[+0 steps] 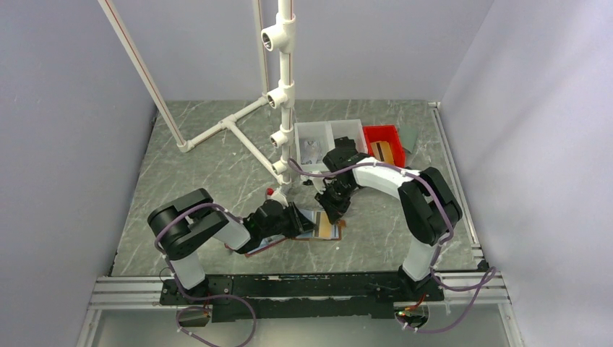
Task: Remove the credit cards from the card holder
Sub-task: Open the card holder at the center of the board, then remove the credit card from the card holder.
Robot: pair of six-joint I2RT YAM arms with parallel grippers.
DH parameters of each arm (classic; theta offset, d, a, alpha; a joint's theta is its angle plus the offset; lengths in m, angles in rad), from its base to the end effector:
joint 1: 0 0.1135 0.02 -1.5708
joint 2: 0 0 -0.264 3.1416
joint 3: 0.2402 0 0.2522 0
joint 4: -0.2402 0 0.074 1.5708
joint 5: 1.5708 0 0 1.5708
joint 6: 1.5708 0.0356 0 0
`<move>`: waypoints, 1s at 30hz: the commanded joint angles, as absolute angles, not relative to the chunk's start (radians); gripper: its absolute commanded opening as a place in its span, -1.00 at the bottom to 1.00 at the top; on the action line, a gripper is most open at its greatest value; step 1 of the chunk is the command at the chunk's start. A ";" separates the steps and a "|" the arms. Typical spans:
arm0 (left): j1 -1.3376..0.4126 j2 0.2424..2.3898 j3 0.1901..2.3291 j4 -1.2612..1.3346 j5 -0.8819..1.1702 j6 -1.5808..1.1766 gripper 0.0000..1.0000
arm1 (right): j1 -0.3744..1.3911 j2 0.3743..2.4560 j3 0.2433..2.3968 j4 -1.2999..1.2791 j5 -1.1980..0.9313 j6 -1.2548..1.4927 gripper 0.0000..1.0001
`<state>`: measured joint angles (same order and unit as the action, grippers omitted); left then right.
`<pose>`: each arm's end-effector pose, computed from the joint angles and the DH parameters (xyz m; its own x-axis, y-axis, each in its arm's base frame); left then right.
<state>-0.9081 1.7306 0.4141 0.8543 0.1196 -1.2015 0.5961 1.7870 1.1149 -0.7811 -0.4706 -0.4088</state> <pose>0.1687 -0.2230 0.1034 -0.8902 -0.3643 -0.2735 0.0504 0.5179 -0.8539 0.2542 0.1919 0.1608 -0.5377 -0.7929 -0.2867 -0.8262 0.4278 0.3665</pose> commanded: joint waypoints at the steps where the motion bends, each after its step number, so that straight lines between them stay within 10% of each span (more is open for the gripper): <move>1: -0.903 1.770 0.377 0.861 0.136 -1.223 -0.64 | 0.649 1.882 1.086 -0.656 -0.443 -0.395 -0.78; 4: -0.894 1.780 0.362 0.904 0.144 -1.225 -1.00 | 0.649 1.874 1.087 -0.663 -0.438 -0.402 -0.77; 24: -0.872 1.631 0.284 0.840 0.146 -1.131 -1.00 | 0.605 1.845 1.087 -0.705 -0.443 -0.452 -0.55; 30: -0.862 1.735 0.293 0.984 0.209 -1.178 -0.56 | 0.607 1.854 1.086 -0.707 -0.456 -0.450 -0.55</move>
<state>-0.8688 1.6672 0.3004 0.9070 0.1463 -1.1671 0.5953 1.7916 1.1236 -0.7959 -0.4839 -0.4107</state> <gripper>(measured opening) 0.166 0.222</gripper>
